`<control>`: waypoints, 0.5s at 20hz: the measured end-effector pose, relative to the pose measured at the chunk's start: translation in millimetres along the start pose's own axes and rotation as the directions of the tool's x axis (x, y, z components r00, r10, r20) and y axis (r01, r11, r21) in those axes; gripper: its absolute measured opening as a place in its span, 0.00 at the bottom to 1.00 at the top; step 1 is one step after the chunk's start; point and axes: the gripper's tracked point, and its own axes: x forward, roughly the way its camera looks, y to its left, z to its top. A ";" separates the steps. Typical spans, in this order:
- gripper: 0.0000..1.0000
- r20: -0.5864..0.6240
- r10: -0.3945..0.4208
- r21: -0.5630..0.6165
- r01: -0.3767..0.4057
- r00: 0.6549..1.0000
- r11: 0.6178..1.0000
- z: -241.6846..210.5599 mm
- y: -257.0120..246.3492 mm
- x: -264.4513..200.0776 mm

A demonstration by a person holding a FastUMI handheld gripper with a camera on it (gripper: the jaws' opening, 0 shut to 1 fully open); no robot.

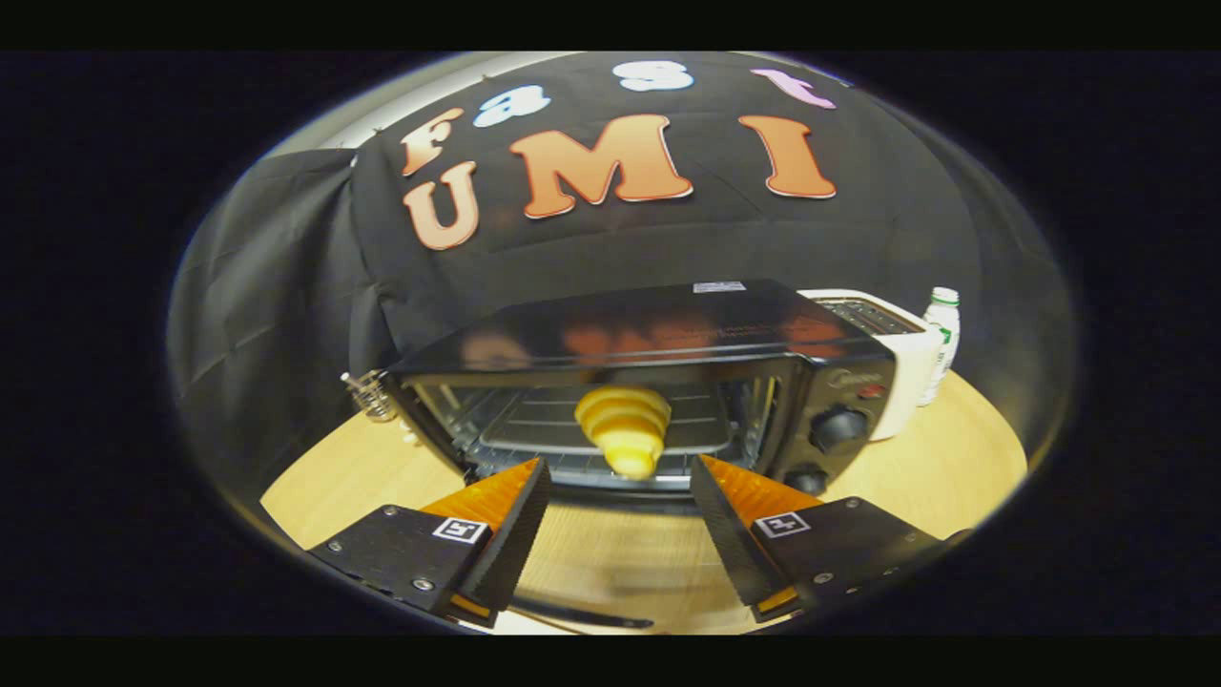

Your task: Open the toaster oven, put the food inside, and close the toaster oven door.

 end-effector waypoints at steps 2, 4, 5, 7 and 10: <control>0.88 -0.020 0.029 -0.023 -0.030 0.999 0.999 -23.1 8.2 -28.4; 0.88 -0.056 0.056 -0.029 -0.058 0.997 0.998 -48.5 12.8 -48.5; 0.88 -0.074 0.057 -0.025 -0.059 0.996 0.998 -61.1 11.1 -56.6; 0.88 -0.101 0.066 -0.027 -0.069 0.993 0.997 -80.9 11.6 -68.9; 0.89 -0.138 0.071 -0.004 -0.073 0.988 0.997 -105.9 11.8 -83.5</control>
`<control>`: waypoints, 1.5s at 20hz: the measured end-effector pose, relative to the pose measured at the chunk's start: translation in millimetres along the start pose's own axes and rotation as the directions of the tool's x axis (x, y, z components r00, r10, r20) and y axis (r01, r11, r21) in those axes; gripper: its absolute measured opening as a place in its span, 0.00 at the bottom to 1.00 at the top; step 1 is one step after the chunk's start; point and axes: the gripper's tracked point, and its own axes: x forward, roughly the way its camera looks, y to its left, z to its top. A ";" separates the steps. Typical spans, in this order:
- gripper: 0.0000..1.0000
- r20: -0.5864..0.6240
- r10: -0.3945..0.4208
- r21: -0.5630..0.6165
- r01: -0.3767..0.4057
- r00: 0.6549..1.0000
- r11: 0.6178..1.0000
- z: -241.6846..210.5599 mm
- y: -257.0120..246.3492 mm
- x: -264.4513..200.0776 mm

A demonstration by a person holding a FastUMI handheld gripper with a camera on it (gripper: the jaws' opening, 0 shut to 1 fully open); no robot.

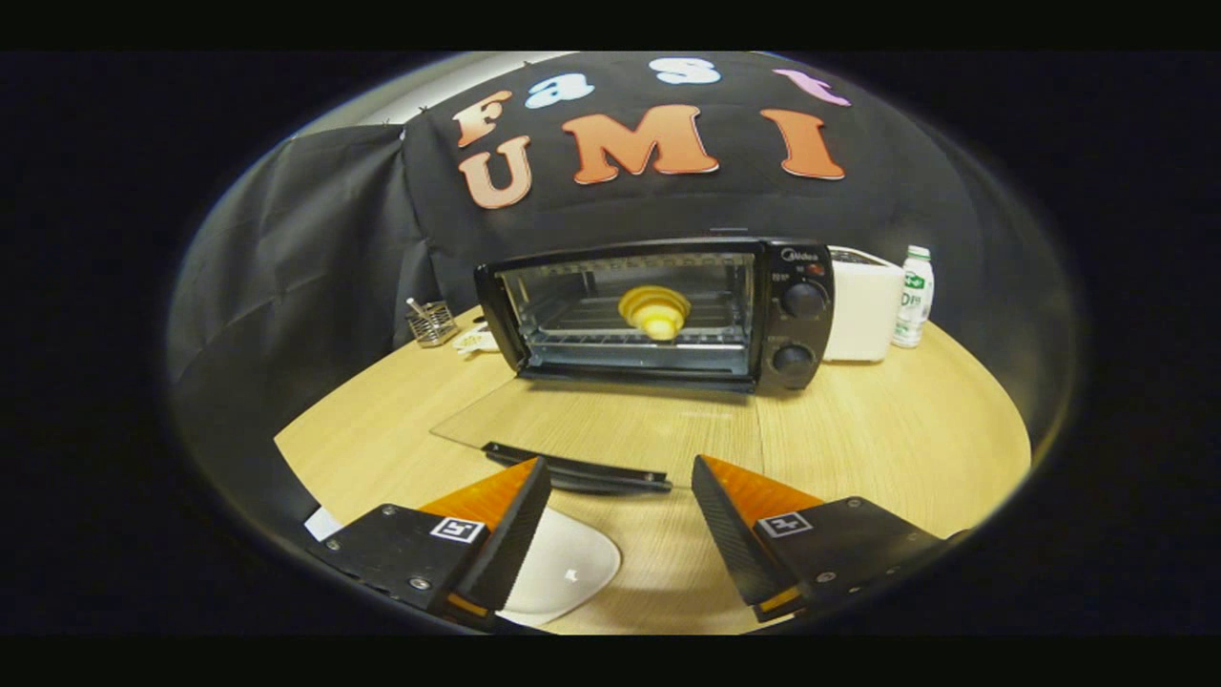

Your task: Open the toaster oven, put the food inside, and close the toaster oven door.

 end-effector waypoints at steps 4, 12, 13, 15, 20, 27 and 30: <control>0.89 -0.090 -0.003 -0.005 0.003 0.996 1.000 -37.5 -0.6 7.0; 0.89 -0.153 0.015 -0.013 -0.018 0.988 1.000 -37.2 4.2 46.6; 0.89 -0.158 0.029 -0.013 -0.032 0.987 0.999 -35.5 9.7 49.3; 0.91 -0.161 0.044 -0.024 -0.048 0.986 0.999 -29.7 16.8 51.4; 0.94 -0.023 0.062 -0.073 -0.063 0.998 0.995 30.0 30.6 43.3; 0.93 0.104 -0.005 -0.127 0.018 0.995 0.992 106.9 25.0 65.4; 0.94 0.142 -0.041 -0.121 0.059 0.989 0.991 129.9 18.8 76.8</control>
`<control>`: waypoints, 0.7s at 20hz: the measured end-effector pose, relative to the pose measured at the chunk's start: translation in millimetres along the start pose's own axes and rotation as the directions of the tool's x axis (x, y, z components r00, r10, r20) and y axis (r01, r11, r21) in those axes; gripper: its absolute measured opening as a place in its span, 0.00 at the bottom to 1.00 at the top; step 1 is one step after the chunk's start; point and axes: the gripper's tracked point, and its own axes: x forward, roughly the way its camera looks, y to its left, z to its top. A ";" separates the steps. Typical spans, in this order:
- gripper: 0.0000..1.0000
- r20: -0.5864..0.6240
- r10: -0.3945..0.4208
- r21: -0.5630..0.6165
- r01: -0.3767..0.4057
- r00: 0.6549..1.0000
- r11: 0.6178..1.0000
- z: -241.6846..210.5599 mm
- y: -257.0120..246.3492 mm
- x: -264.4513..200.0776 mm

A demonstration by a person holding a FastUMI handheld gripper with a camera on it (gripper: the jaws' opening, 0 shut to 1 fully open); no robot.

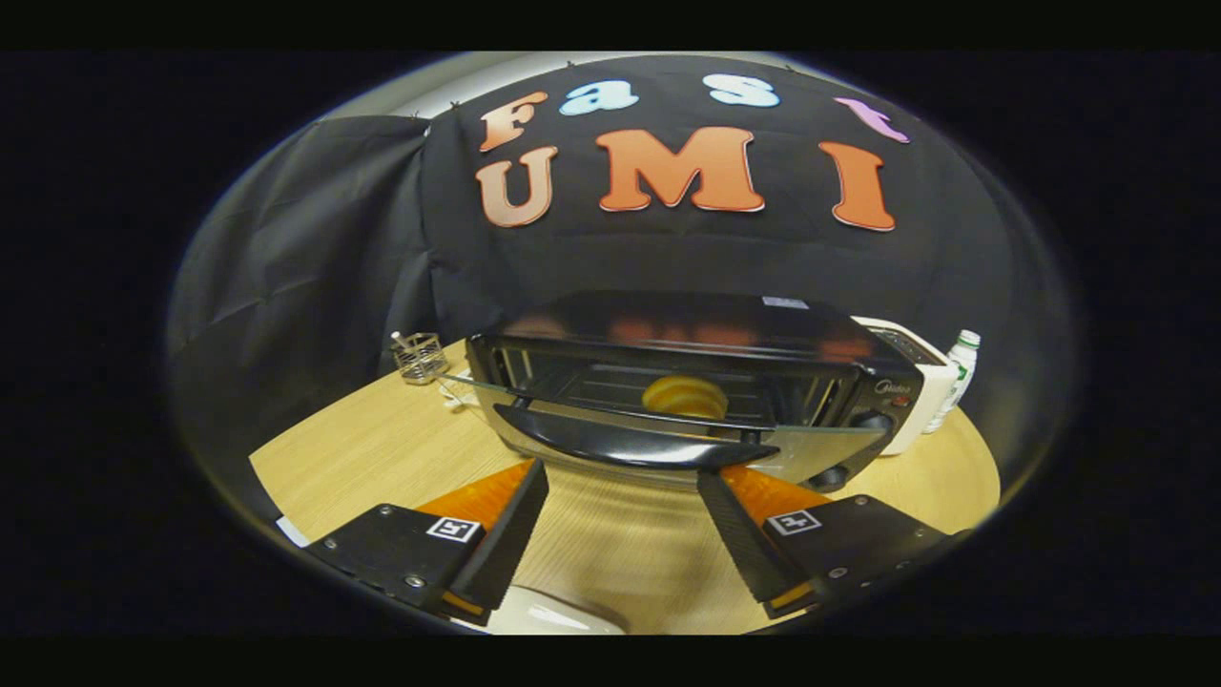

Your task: Open the toaster oven, put the food inside, and close the toaster oven door.

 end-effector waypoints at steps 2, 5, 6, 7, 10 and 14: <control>0.94 0.012 -0.010 0.011 0.010 1.000 1.000 8.7 -1.8 6.5; 0.93 0.065 -0.044 0.010 0.044 0.997 0.999 26.9 -12.0 14.9; 0.93 0.060 -0.057 0.017 0.056 0.997 0.998 27.6 -17.1 18.5; 0.93 0.050 -0.059 0.020 0.058 0.997 0.998 23.5 -18.3 18.8; 0.94 0.085 -0.063 0.014 0.062 0.994 0.998 29.4 -21.2 6.0; 0.93 0.237 -0.081 -0.016 0.087 0.968 0.996 61.2 -23.3 -40.8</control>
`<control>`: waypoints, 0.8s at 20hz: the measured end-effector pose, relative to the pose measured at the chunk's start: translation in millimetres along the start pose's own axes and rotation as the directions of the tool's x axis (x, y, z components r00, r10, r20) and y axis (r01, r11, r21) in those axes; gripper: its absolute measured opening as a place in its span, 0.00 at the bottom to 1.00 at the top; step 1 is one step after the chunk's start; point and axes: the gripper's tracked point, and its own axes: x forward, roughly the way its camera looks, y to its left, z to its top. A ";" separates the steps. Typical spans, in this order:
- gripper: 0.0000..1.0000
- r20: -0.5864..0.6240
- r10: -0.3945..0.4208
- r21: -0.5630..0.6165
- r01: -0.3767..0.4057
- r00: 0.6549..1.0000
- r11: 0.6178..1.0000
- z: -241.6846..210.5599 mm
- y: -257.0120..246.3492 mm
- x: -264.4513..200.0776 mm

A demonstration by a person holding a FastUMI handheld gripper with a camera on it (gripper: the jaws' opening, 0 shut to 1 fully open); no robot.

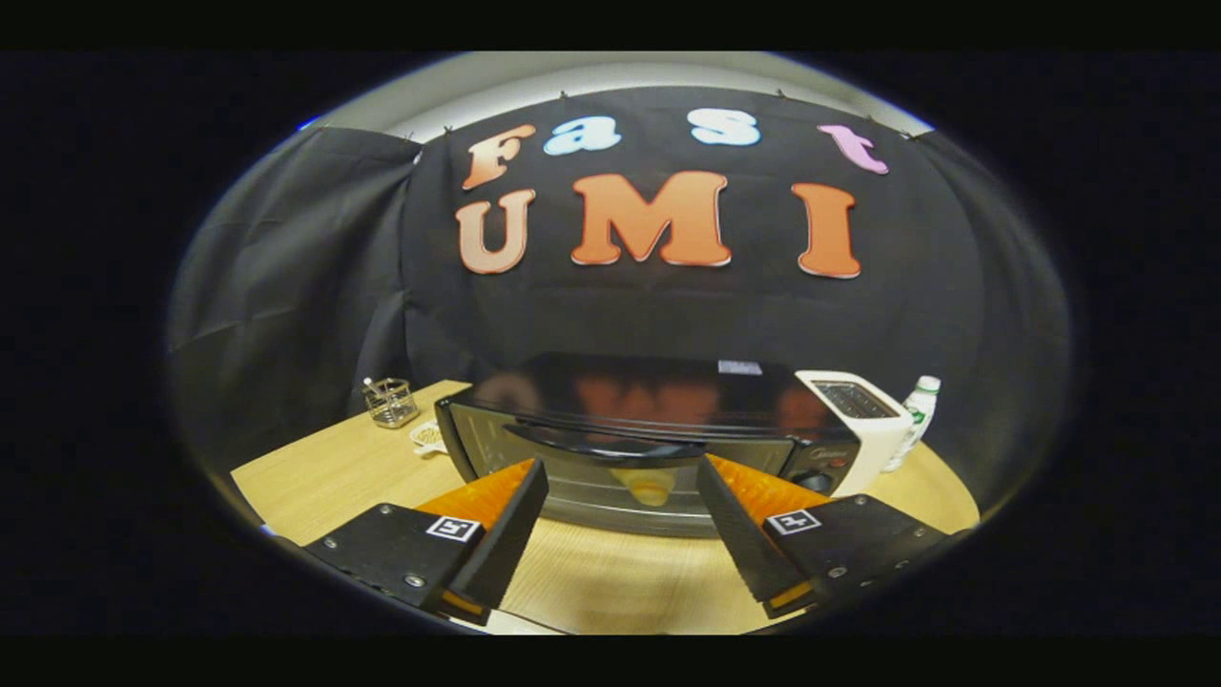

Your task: Open the toaster oven, put the food inside, and close the toaster oven door.

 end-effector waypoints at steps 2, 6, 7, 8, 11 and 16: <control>0.93 0.080 -0.008 -0.016 0.009 0.997 1.000 24.2 -4.2 -22.0; 0.93 0.240 -0.033 -0.042 0.044 0.970 0.998 73.2 -18.7 -74.5; 0.93 0.267 -0.045 -0.043 0.059 0.963 0.997 81.4 -24.7 -85.9; 0.93 0.291 -0.057 -0.042 0.072 0.955 0.996 88.3 -29.5 -97.6; 0.96 0.342 -0.086 -0.032 0.103 0.936 0.994 102.0 -45.5 -125.8; 0.97 0.400 -0.140 -0.013 0.159 0.906 0.987 113.8 -73.7 -163.2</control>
